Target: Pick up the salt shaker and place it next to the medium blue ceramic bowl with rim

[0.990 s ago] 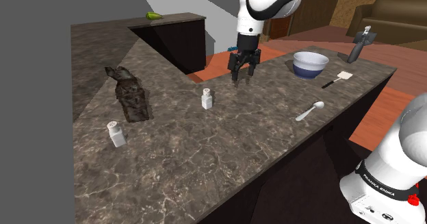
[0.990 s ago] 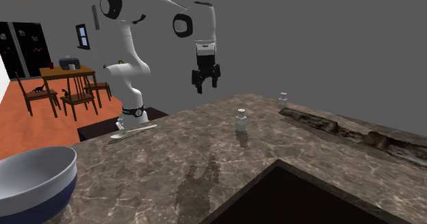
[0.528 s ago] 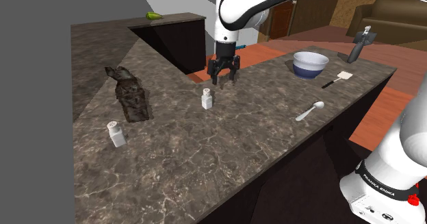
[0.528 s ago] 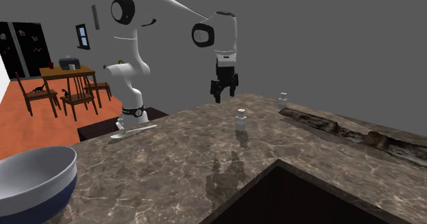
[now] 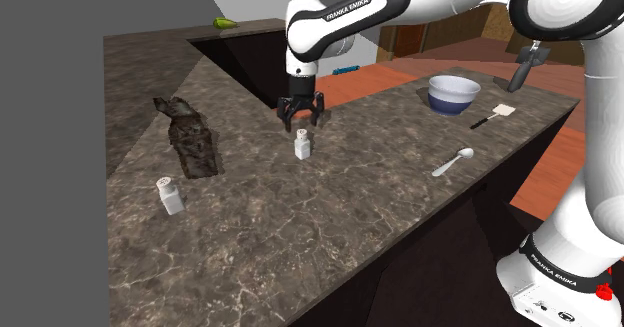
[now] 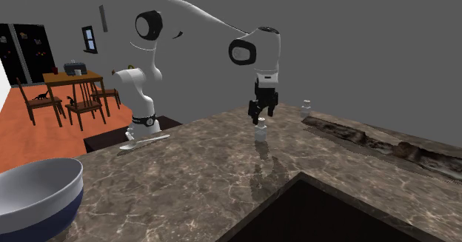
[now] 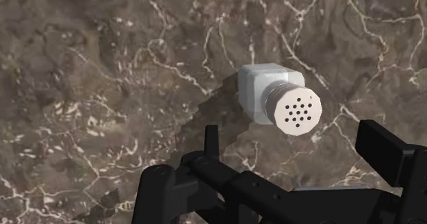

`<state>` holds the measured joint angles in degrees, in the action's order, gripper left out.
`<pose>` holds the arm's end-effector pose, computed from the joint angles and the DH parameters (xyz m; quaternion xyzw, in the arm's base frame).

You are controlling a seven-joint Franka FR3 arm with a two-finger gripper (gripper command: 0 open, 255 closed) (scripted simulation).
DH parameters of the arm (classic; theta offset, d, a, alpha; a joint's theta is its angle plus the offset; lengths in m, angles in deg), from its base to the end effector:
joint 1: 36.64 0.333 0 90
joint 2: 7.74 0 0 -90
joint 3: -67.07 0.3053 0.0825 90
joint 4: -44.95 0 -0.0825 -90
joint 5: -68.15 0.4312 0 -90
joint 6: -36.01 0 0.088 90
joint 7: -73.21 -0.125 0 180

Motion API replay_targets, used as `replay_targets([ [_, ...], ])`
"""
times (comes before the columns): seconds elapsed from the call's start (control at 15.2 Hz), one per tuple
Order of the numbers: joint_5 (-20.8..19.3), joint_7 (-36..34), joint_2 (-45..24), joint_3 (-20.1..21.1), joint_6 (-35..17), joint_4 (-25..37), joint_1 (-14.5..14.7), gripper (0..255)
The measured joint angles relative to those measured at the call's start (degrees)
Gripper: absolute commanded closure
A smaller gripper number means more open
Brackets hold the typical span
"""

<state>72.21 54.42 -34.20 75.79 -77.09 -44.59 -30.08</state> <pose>0.6914 0.1834 0.3293 -0.9962 0.0522 0.0413 0.0566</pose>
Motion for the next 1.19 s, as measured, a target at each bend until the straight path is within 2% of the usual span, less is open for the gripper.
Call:
replay_targets([
  [0.4, -0.14, -0.33, -2.17, 0.02, -3.84, -1.67, 0.51, 0],
  [0.86, -0.17, -0.32, -2.53, 0.01, -4.6, -2.04, 0.56, 0],
  [0.92, -0.17, -0.32, -2.53, 0.01, -4.6, -2.04, 0.56, 255],
  [1.19, -0.17, -0.32, -2.5, 0.0, -4.6, -2.03, 0.55, 255],
])
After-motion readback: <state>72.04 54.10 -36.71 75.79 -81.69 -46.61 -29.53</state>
